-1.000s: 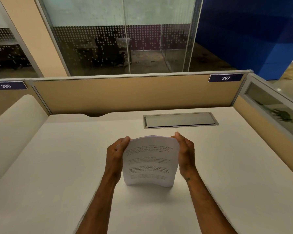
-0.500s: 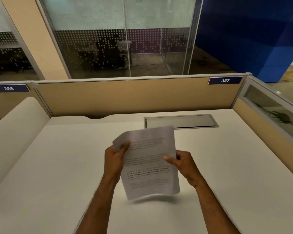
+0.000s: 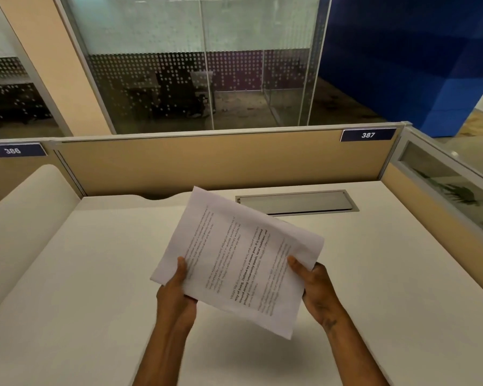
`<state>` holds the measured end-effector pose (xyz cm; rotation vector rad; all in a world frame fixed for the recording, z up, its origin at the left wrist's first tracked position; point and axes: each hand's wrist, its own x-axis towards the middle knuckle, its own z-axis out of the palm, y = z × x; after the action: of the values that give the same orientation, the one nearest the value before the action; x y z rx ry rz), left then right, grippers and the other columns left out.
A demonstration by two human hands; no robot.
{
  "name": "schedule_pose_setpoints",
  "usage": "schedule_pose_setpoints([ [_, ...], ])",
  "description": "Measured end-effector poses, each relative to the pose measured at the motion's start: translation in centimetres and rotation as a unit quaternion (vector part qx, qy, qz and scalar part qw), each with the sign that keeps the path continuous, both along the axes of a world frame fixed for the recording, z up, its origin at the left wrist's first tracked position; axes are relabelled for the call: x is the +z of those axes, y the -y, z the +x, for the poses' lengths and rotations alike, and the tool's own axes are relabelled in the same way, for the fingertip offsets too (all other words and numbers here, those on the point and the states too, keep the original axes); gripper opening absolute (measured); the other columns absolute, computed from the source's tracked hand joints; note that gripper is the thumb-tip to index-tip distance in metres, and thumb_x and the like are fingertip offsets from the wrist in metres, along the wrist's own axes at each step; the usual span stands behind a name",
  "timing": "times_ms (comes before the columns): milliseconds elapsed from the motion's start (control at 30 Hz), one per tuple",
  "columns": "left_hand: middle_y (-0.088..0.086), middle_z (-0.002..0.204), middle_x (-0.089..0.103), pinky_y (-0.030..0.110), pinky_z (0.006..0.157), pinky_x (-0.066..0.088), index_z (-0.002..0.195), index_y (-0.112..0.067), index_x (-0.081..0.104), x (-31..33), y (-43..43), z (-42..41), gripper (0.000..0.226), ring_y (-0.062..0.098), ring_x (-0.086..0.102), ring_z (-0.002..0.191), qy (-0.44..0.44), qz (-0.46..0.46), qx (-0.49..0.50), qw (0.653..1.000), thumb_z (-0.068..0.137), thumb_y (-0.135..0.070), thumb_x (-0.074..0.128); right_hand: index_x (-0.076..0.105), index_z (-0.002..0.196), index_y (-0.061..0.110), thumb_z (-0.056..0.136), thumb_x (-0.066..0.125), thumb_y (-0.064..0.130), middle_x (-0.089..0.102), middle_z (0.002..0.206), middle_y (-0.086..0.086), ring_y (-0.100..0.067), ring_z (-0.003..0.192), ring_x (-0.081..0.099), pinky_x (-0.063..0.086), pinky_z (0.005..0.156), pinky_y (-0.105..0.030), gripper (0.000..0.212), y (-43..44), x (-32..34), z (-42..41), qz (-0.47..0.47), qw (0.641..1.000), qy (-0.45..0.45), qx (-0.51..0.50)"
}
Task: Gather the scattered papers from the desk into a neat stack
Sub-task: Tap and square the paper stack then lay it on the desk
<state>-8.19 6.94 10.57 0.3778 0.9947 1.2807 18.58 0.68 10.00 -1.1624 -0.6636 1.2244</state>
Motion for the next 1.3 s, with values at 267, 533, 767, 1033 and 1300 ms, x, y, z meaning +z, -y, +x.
schedule_pose_setpoints([
  [267, 0.000, 0.115, 0.078, 0.034, 0.084, 0.057, 0.121, -0.027, 0.069, 0.9, -3.3, -6.1, 0.041, 0.018, 0.075, 0.103, -0.256, 0.135, -0.258, 0.922, 0.084, -0.044, 0.072, 0.074, 0.109, 0.019, 0.081, 0.074, 0.042, 0.075, 0.107, -0.016, -0.037, 0.096, 0.074, 0.061, 0.075, -0.044, 0.036, 0.4, 0.6, 2.9, -0.007, 0.995, 0.055, 0.078],
  [533, 0.003, 0.086, 0.080, 0.027, 0.060, 0.058, 0.090, -0.023, 0.078, -1.6, -2.3, -1.7, 0.025, 0.018, 0.075, 0.072, -0.303, 0.158, -0.181, 0.922, 0.081, -0.044, 0.068, 0.075, 0.098, 0.025, 0.087, 0.072, 0.028, 0.079, 0.095, -0.005, -0.029, 0.096, 0.073, 0.061, 0.084, -0.040, 0.011, 0.4, -0.4, 2.7, -0.061, 0.978, 0.193, 0.050],
  [767, 0.005, 0.086, 0.079, 0.026, 0.060, 0.058, 0.086, -0.023, 0.079, -4.6, -0.4, -1.3, 0.022, 0.019, 0.073, 0.074, -0.296, 0.151, -0.161, 0.929, 0.083, -0.042, 0.071, 0.074, 0.095, 0.033, 0.087, 0.073, 0.024, 0.080, 0.092, 0.001, -0.019, 0.094, 0.074, 0.061, 0.082, -0.034, 0.012, 1.4, -2.0, 2.8, -0.070, 0.978, 0.196, 0.015],
  [1033, -0.002, 0.090, 0.078, 0.017, 0.061, 0.054, 0.089, -0.021, 0.080, -4.0, -0.7, -0.7, 0.044, 0.007, 0.070, 0.077, -0.289, 0.174, -0.118, 0.934, 0.072, -0.060, 0.070, 0.080, 0.096, 0.032, 0.073, 0.076, 0.053, 0.078, 0.103, 0.012, -0.006, 0.089, 0.073, 0.056, 0.065, -0.015, 0.032, 1.6, -1.3, 2.5, -0.022, 0.985, 0.174, -0.002],
  [1300, -0.008, 0.054, 0.058, 0.020, 0.048, 0.037, 0.075, 0.004, 0.058, -3.7, -1.3, 0.8, 0.045, 0.001, 0.051, 0.047, -0.310, 0.146, -0.041, 0.939, 0.098, -0.035, 0.060, 0.081, 0.090, 0.027, 0.075, 0.057, 0.066, 0.076, 0.079, -0.002, -0.004, 0.065, 0.063, 0.047, 0.060, -0.022, 0.048, 1.1, -1.5, 2.5, -0.027, 0.978, 0.207, -0.002],
])
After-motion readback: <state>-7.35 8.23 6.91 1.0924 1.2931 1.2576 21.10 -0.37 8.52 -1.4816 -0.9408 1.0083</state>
